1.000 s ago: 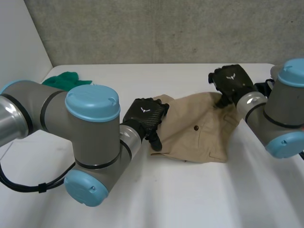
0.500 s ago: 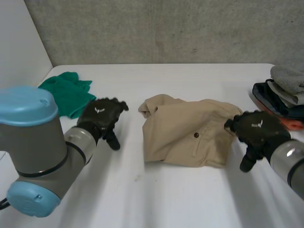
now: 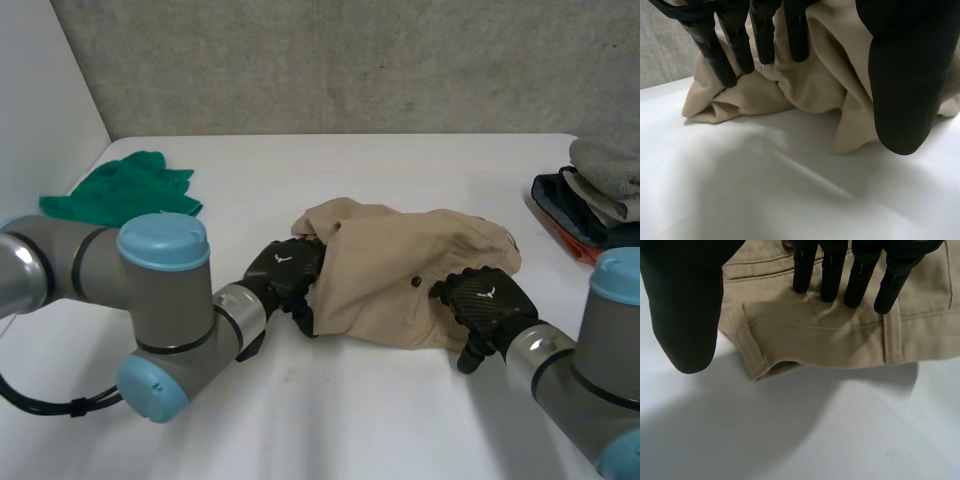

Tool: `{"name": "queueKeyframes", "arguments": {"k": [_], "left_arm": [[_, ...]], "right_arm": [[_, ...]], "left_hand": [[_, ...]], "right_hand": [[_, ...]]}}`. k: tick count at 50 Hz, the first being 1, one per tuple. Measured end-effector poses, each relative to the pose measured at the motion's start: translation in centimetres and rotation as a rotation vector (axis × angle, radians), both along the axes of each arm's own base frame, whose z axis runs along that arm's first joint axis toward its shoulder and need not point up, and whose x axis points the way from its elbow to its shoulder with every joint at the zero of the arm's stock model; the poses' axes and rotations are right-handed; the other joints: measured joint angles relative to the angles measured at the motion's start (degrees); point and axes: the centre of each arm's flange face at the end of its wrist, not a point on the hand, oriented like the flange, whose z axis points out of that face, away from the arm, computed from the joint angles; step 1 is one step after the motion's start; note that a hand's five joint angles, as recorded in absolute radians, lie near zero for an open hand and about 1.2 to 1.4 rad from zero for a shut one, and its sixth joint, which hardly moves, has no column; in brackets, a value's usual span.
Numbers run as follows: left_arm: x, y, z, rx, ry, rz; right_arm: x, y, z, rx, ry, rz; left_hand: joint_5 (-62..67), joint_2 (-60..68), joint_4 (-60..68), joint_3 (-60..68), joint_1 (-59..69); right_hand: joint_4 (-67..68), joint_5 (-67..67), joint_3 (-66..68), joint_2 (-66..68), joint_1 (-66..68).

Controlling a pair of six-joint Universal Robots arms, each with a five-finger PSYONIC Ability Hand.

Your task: Fold the laundry.

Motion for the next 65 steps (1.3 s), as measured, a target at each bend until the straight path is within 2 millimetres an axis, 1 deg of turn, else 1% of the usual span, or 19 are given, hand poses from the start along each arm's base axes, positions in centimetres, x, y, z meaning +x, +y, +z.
{"name": "queueKeyframes", "arguments": {"k": [5,7,8,12,14,21,27,28,30,31,34,40,41,44,47,50,55,58,65], "left_arm": [[-1.3,0.1,0.0,0.006,0.031,-0.016],[-1.7,0.1,0.0,0.003,0.039,-0.021],[-1.9,0.1,0.0,0.001,0.041,-0.022],[-2.4,-0.3,0.3,-0.015,0.052,-0.021],[-2.5,-0.6,0.6,-0.029,0.057,-0.015],[-2.2,-1.5,3.4,-0.116,0.072,0.046],[-1.3,-1.3,10.1,-0.299,0.099,0.089],[-1.0,-1.1,11.9,-0.351,0.101,0.092],[-0.5,-0.4,14.8,-0.440,0.102,0.095],[-0.4,-0.3,15.2,-0.455,0.102,0.096],[0.8,1.3,20.6,-0.624,0.107,0.106],[3.7,4.8,29.7,-0.885,0.186,0.163],[3.9,5.1,30.2,-0.899,0.194,0.168],[5.5,6.5,34.3,-1.000,0.258,0.219],[6.4,6.6,36.2,-1.049,0.287,0.257],[6.7,5.2,36.6,-1.066,0.282,0.288],[6.4,0.8,34.8,-1.038,0.218,0.325],[5.5,-4.0,31.1,-0.978,0.143,0.311],[2.2,-11.3,21.4,-0.868,0.060,0.179]], "right_arm": [[1.0,-1.2,-1.1,-0.054,-0.012,0.008],[1.4,-1.5,-1.4,-0.072,-0.017,0.013],[1.5,-1.6,-1.4,-0.076,-0.018,0.014],[2.0,-2.1,-1.6,-0.109,-0.028,0.026],[2.1,-2.4,-1.6,-0.119,-0.030,0.028],[2.3,-3.7,0.0,-0.177,-0.046,0.016],[2.4,-4.5,5.8,-0.318,-0.095,0.007],[2.4,-4.4,8.8,-0.381,-0.117,0.007],[2.3,-4.2,11.7,-0.440,-0.138,0.006],[2.2,-4.1,12.6,-0.457,-0.145,0.006],[1.8,-2.8,19.1,-0.571,-0.190,0.006],[0.8,0.1,29.3,-0.750,-0.293,0.004],[0.7,0.3,29.7,-0.758,-0.299,0.004],[0.2,1.6,33.7,-0.839,-0.361,0.002],[-0.1,1.9,35.6,-0.871,-0.395,-0.003],[0.2,0.8,35.5,-0.845,-0.409,-0.010],[1.0,-1.9,33.2,-0.753,-0.412,-0.030],[2.0,-5.2,29.3,-0.630,-0.406,-0.062],[4.2,-11.2,20.1,-0.455,-0.381,-0.139]], "left_hand": [[8.95,9.67,9.26,9.83,9.19],[21.85,22.51,22.68,22.51,23.93],[21.85,22.51,22.68,22.51,23.93],[43.61,45.15,45.34,44.94,43.21],[46.69,49.24,49.56,49.07,45.13],[46.73,49.94,50.29,49.81,45.14],[47.03,49.96,50.30,49.81,45.14],[47.66,50.02,50.31,49.81,45.14],[47.66,50.02,50.31,49.81,45.14],[47.66,50.02,50.31,49.81,45.14],[48.37,50.06,50.32,49.87,45.65],[48.37,50.08,50.34,49.89,45.71],[48.37,50.08,50.34,49.88,45.71],[48.37,50.08,50.35,49.88,45.71],[48.37,50.08,50.35,49.88,45.71],[48.37,50.08,50.37,49.89,45.71],[48.37,50.09,50.54,49.94,45.71],[48.37,50.16,50.55,49.95,45.71],[48.37,50.21,50.56,50.12,45.71]], "right_hand": [[4.69,4.64,4.40,4.67,3.74],[11.17,11.07,10.95,12.04,11.25],[12.69,12.18,12.56,13.76,12.95],[31.62,29.71,31.55,33.00,30.82],[44.13,42.12,44.04,45.80,41.34],[47.74,44.87,47.24,47.69,42.20],[47.76,45.22,47.24,47.69,42.19],[47.76,45.52,47.25,47.69,42.20],[47.76,45.61,47.25,47.69,42.19],[47.76,45.61,47.25,47.69,42.19],[47.77,45.61,47.25,47.69,42.19],[47.79,45.99,47.35,47.69,42.19],[47.79,46.07,47.35,47.69,42.20],[47.79,46.22,47.35,47.69,42.19],[47.79,46.24,47.35,47.69,42.19],[47.79,46.24,47.35,47.69,42.19],[47.79,46.25,47.35,47.69,42.19],[47.80,46.25,47.35,47.69,42.20],[47.80,46.41,47.35,47.69,42.19]]}}
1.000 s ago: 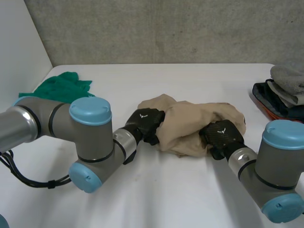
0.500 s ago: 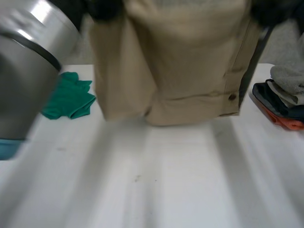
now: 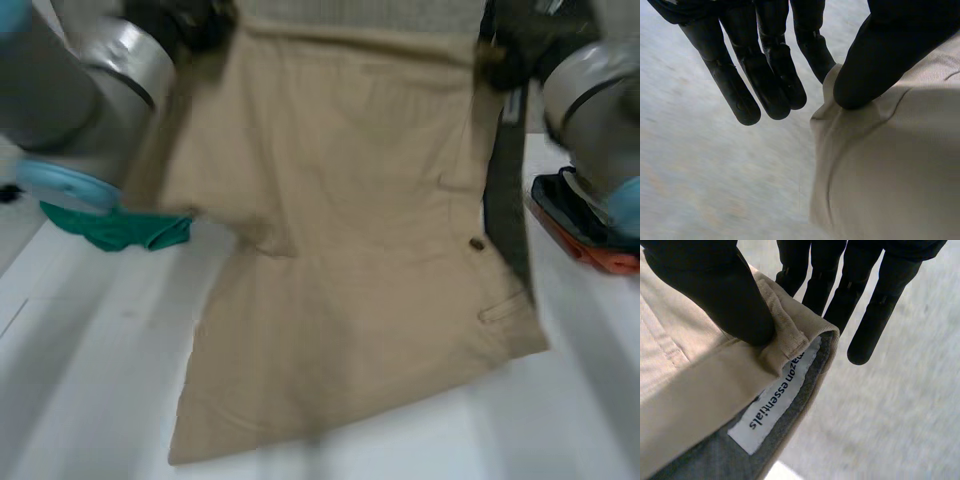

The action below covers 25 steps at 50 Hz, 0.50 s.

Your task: Fold the laundry.

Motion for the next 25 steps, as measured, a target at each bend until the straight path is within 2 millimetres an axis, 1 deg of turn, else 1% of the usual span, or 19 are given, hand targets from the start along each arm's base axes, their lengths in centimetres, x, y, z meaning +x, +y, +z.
{"name": "queueKeyframes", "arguments": {"k": [1,2,3,4,5,6,7,8,9,10,11,12,15,17,18,19,21,23,25], "left_arm": [[-0.6,-0.9,-1.6,0.012,-0.012,-0.016],[-0.9,-1.4,-2.6,0.018,-0.018,-0.025],[-1.5,-2.3,-4.4,0.026,-0.027,-0.041],[-1.8,-2.9,-5.5,0.030,-0.032,-0.049],[-2.1,-3.3,-6.4,0.031,-0.034,-0.055],[-2.5,-4.2,-7.8,0.031,-0.035,-0.061],[-2.7,-4.5,-8.3,0.030,-0.034,-0.062],[-3.0,-5.2,-9.3,0.022,-0.029,-0.060],[-3.2,-5.8,-9.9,0.014,-0.022,-0.054],[-3.4,-6.3,-10.3,0.005,-0.014,-0.045],[-3.4,-6.6,-10.4,-0.001,-0.008,-0.038],[-3.4,-7.1,-10.5,-0.015,0.008,-0.017],[-3.2,-7.9,-10.1,-0.037,0.043,0.037],[-2.8,-8.1,-9.1,-0.050,0.075,0.087],[-2.7,-8.1,-8.9,-0.053,0.082,0.097],[-2.4,-7.9,-7.8,-0.058,0.099,0.124],[-1.9,-7.2,-6.4,-0.055,0.113,0.154],[-1.3,-6.2,-4.9,-0.043,0.117,0.177],[-0.6,-4.8,-3.7,-0.021,0.111,0.191]], "right_arm": [[0.3,-0.8,-1.5,0.015,0.003,-0.014],[0.5,-1.3,-2.3,0.023,0.005,-0.022],[0.9,-2.1,-3.9,0.030,0.008,-0.039],[1.1,-2.5,-4.8,0.033,0.010,-0.047],[1.4,-3.0,-5.8,0.032,0.013,-0.057],[1.8,-3.6,-7.2,0.026,0.018,-0.068],[2.0,-3.8,-7.6,0.022,0.020,-0.071],[2.5,-4.4,-8.9,0.005,0.029,-0.080],[2.9,-4.8,-9.7,-0.011,0.037,-0.086],[3.2,-5.1,-10.2,-0.028,0.046,-0.091],[3.3,-5.3,-10.5,-0.038,0.051,-0.094],[3.5,-5.5,-10.7,-0.057,0.061,-0.101],[3.9,-5.8,-10.1,-0.112,0.080,-0.115],[3.8,-5.7,-8.5,-0.156,0.084,-0.125],[3.7,-5.6,-8.0,-0.166,0.083,-0.127],[3.5,-5.2,-6.4,-0.193,0.081,-0.131],[3.0,-4.3,-4.2,-0.219,0.080,-0.129],[2.4,-3.2,-2.3,-0.234,0.087,-0.118],[1.9,-2.0,-1.0,-0.229,0.108,-0.092]], "left_hand": [[0.03,0.00,0.00,0.00,0.00],[0.14,0.01,0.00,0.00,0.00],[0.32,0.01,0.00,0.00,0.00],[0.32,-0.05,0.00,0.00,-0.04],[-0.87,-1.36,-1.42,-1.36,-1.20],[-8.02,-10.26,-9.17,-8.90,-8.73],[-8.02,-10.26,-9.17,-8.90,-8.73],[-26.08,-27.25,-27.48,-26.81,-29.19],[-39.83,-41.84,-41.12,-41.21,-44.12],[-42.07,-43.98,-43.38,-42.32,-46.14],[-42.07,-43.98,-43.38,-42.32,-46.14],[-53.93,-55.70,-56.24,-55.30,-54.33],[-54.32,-56.61,-57.21,-56.32,-54.33],[-54.32,-56.61,-57.21,-56.32,-54.33],[-54.32,-56.61,-57.21,-56.32,-54.33],[-54.32,-56.61,-57.21,-56.32,-54.33],[-54.32,-56.64,-57.21,-56.32,-54.33],[-54.32,-56.69,-57.21,-56.32,-54.33],[-54.32,-56.69,-57.21,-56.32,-54.33]], "right_hand": [[0.00,0.03,0.00,0.00,0.00],[0.00,0.03,0.00,0.00,0.00],[-0.22,-0.02,-0.16,-0.04,0.00],[-0.41,-0.03,-0.18,-0.06,0.00],[-5.15,-4.55,-4.76,-4.60,-4.26],[-16.29,-14.70,-15.94,-16.13,-15.40],[-19.82,-19.55,-19.52,-21.05,-20.22],[-33.46,-33.93,-34.26,-35.22,-34.16],[-42.51,-43.32,-43.31,-44.36,-42.39],[-49.66,-49.76,-49.92,-50.45,-47.32],[-53.25,-52.54,-52.90,-53.08,-49.16],[-55.31,-54.59,-55.25,-54.84,-49.86],[-56.56,-54.81,-56.09,-55.17,-49.86],[-56.56,-54.81,-56.09,-55.17,-49.86],[-56.56,-54.81,-56.09,-55.17,-49.86],[-56.56,-54.81,-56.09,-55.17,-49.86],[-56.56,-54.81,-56.10,-55.17,-49.86],[-56.56,-54.81,-56.09,-55.17,-49.86],[-56.56,-54.81,-56.10,-55.17,-49.86]]}}
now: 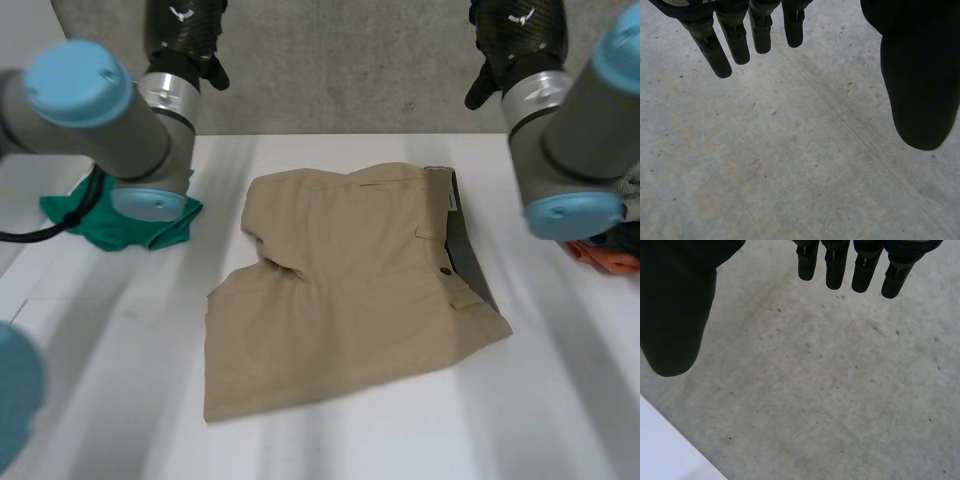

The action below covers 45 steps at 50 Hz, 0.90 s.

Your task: Fold the laundry.

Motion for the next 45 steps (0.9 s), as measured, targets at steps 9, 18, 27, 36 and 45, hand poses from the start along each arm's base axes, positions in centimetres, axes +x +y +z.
{"name": "queueKeyframes", "arguments": {"k": [9,18,27,36,45], "left_arm": [[3.6,10.5,0.7,0.228,-0.107,-0.024],[6.9,21.4,-7.0,0.608,-0.310,-0.115],[8.6,27.5,-13.8,0.852,-0.442,-0.218],[8.3,26.4,-16.1,0.840,-0.429,-0.200],[7.8,25.2,-17.6,0.826,-0.433,-0.192]], "right_arm": [[-4.2,5.5,-2.7,0.326,0.229,0.123],[-7.6,11.5,-9.5,0.625,0.440,0.211],[-9.6,14.3,-15.3,0.678,0.550,0.312],[-9.5,13.3,-18.2,0.589,0.528,0.327],[-9.1,12.1,-20.3,0.554,0.520,0.336]], "left_hand": [[5.42,6.23,6.26,5.79,7.77],[15.60,16.00,16.59,15.85,17.23],[13.73,15.17,15.07,14.96,16.65],[13.51,15.13,14.80,14.93,16.65],[18.93,19.55,20.04,19.47,21.30]], "right_hand": [[0.87,0.69,0.86,0.64,0.39],[15.05,14.72,14.81,14.48,13.90],[15.94,15.78,15.61,14.67,13.92],[19.26,18.78,19.16,18.87,18.23],[31.28,30.42,31.32,31.27,29.44]]}}
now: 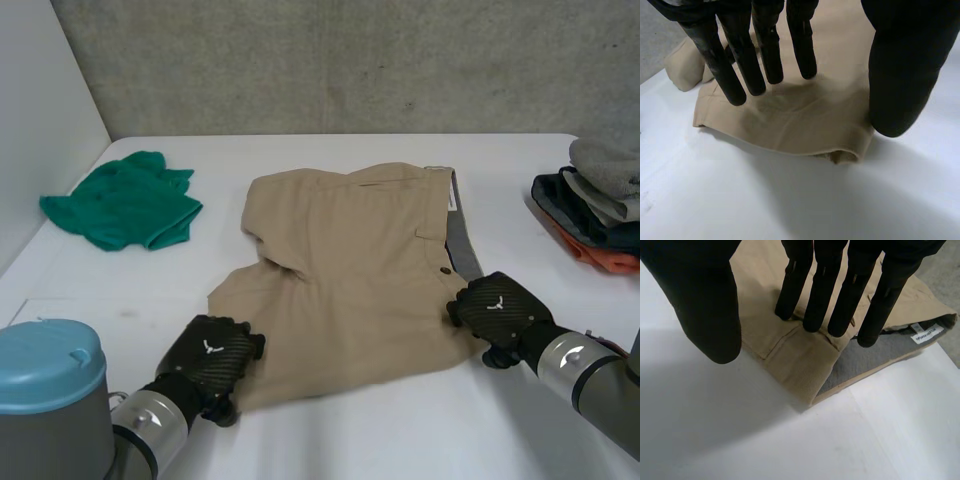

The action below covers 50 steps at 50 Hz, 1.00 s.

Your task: Fold the laundry.

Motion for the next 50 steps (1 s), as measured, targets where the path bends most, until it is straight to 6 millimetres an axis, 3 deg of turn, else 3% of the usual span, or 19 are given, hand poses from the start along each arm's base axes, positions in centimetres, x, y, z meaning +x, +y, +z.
{"name": "queueKeyframes", "arguments": {"k": [1,3,6,13,18,27,33,37,42,46,50], "left_arm": [[0.0,0.0,-0.1,0.000,0.000,0.000],[-0.2,-0.2,-0.3,-0.004,0.000,-0.002],[-0.4,-0.5,-0.4,-0.020,0.009,-0.003],[-0.8,-0.9,0.9,-0.099,0.050,0.000],[-0.9,-0.1,2.8,-0.140,0.072,-0.015],[0.8,4.4,5.0,0.011,-0.061,-0.084],[1.8,8.6,6.6,0.151,-0.188,-0.216],[1.5,9.5,8.0,0.141,-0.187,-0.273],[-0.2,7.5,8.9,-0.001,-0.104,-0.272],[-1.7,4.4,8.6,-0.122,-0.049,-0.224],[-3.2,-0.4,7.7,-0.268,-0.018,-0.153]], "right_arm": [[0.0,0.0,0.0,-0.002,0.000,0.001],[0.1,-0.4,-0.2,-0.021,-0.004,0.004],[0.2,-0.8,-0.2,-0.050,-0.009,0.003],[0.1,-1.7,0.3,-0.110,-0.029,-0.043],[-0.2,-1.3,1.6,-0.099,-0.045,-0.078],[-1.3,3.2,5.3,0.081,0.057,-0.072],[-3.5,6.8,8.2,0.244,0.209,-0.071],[-4.3,7.9,9.2,0.279,0.246,-0.065],[-4.4,7.1,9.3,0.239,0.200,-0.089],[-4.0,5.6,8.9,0.192,0.130,-0.123],[-3.0,3.2,8.3,0.134,0.041,-0.148]], "left_hand": [[0.00,0.00,0.00,0.00,0.00],[11.44,12.31,11.67,11.66,13.24],[30.89,31.98,31.25,31.06,33.03],[34.34,36.88,36.90,36.53,34.33],[34.34,36.94,36.90,36.53,34.33],[34.34,36.94,36.91,36.53,34.33],[34.33,36.98,36.92,36.53,34.33],[34.34,37.01,36.93,36.60,34.33],[34.80,37.01,36.95,36.60,34.33],[34.80,37.01,36.94,36.60,34.33],[34.80,37.03,36.96,36.62,34.33]], "right_hand": [[1.10,1.06,1.08,1.06,1.28],[15.48,15.37,16.03,16.29,12.90],[24.06,22.52,23.68,23.08,17.47],[25.22,24.08,24.62,23.08,18.77],[25.22,24.13,24.62,23.08,18.77],[25.24,24.36,24.66,23.19,18.77],[25.26,24.37,24.69,23.49,18.77],[25.27,24.37,24.69,23.53,18.77],[25.27,24.59,24.69,23.52,19.14],[25.27,24.65,24.69,23.52,20.23],[25.28,25.06,24.69,23.52,20.46]]}}
